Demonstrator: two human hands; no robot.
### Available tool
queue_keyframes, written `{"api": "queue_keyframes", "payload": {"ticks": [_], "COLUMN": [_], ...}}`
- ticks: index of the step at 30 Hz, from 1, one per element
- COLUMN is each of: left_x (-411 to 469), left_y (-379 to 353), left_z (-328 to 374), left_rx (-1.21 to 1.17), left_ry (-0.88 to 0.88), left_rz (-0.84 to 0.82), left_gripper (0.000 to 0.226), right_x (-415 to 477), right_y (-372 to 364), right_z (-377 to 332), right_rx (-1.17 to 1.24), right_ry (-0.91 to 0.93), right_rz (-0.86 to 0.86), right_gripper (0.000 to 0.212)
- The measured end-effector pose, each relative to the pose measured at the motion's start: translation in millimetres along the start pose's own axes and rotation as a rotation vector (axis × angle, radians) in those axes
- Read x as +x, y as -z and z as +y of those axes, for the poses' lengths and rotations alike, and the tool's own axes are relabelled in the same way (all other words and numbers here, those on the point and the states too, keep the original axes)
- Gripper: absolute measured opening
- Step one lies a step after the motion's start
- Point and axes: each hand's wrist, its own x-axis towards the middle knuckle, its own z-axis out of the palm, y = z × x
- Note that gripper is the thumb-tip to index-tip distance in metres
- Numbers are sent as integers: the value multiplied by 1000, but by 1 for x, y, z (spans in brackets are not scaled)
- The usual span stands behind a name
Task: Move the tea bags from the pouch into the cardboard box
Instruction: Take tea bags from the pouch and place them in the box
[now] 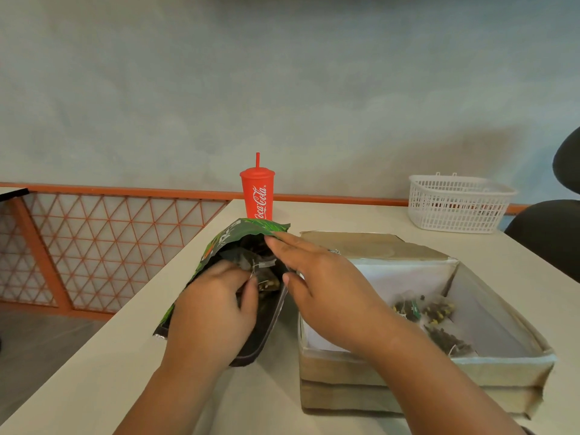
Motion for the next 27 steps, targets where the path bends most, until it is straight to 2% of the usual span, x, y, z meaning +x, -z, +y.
{"api": "queue_keyframes", "payload": {"ticks": [4, 7, 11, 15, 18, 20, 22, 24, 27], "left_x": [-1, -1, -1, -2, -3, -4, -5, -6, -7], "left_y": [10, 20, 28, 23, 20, 19, 19, 17, 15], "left_z": [5, 7, 6, 6, 9, 11, 15, 19, 23], "left_rx": [-143, -363, -648, -793, -878, -906, -904, -868, -781], "left_ry": [-91, -136, -83, -48, -25, -10, -14, -30, -65], "left_rz": [57, 80, 87, 39, 13, 15, 30, 50, 75], "left_gripper": [28, 25, 18, 17, 17, 16, 15, 14, 12], "right_x": [0, 0, 0, -1, 1, -2, -6, -11, -11], "right_y": [2, 2, -2, -4, 3, 17, 29, 36, 34], "right_z": [4, 6, 8, 10, 11, 8, 7, 8, 10], "right_rx": [16, 3, 23, 27, 240, 561, 816, 893, 886], "right_ry": [-16, -24, -36, -35, -152, -293, -356, -326, -242], "right_rz": [15, 5, -28, -150, -155, -124, -148, -207, -222], "right_gripper": [52, 52, 48, 30, 27, 28, 22, 16, 20]}}
